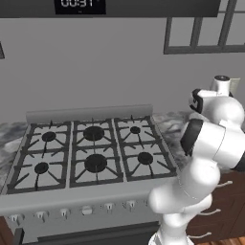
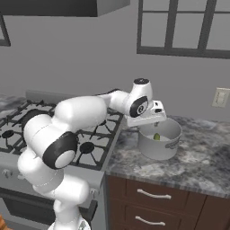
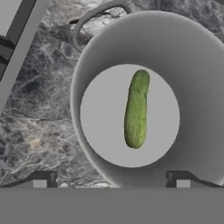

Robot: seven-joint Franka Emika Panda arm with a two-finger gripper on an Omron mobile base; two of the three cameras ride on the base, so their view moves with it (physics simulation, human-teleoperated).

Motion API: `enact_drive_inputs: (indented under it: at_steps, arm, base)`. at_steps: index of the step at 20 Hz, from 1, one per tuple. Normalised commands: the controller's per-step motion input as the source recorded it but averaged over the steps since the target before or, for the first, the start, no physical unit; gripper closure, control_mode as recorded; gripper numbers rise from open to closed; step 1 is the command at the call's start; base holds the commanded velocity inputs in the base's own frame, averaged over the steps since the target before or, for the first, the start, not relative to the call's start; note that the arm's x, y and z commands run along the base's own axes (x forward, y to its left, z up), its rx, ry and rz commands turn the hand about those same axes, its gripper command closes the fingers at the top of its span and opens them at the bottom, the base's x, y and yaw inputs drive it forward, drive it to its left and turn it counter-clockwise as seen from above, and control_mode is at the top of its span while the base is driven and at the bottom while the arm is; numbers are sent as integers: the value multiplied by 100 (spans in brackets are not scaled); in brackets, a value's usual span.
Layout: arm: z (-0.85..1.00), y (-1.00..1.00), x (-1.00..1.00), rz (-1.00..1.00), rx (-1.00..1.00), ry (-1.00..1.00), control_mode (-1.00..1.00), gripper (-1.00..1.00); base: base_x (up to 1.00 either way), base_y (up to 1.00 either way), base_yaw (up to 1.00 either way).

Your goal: Turn on the sink faucet. Then move the cucumber from the counter to the sink. Turn off the sink. Move the vegetable from the sink to the pot next to the stove. Finally move the pot to the front center burner.

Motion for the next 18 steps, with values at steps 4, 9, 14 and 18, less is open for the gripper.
enact_drive_inputs:
  at_steps: [4,9,14,18]
  arm:
    - [0,28,-42,0,0,12,-100,-100]
    - [-1,12,-20,5,0,7,-100,-100]
    - [-17,0,12,14,1,0,-100,-100]
    - [-24,0,33,18,5,0,-100,-100]
  base:
    - [0,0,0]
    - [0,0,0]
    - [0,0,0]
    - [0,0,0]
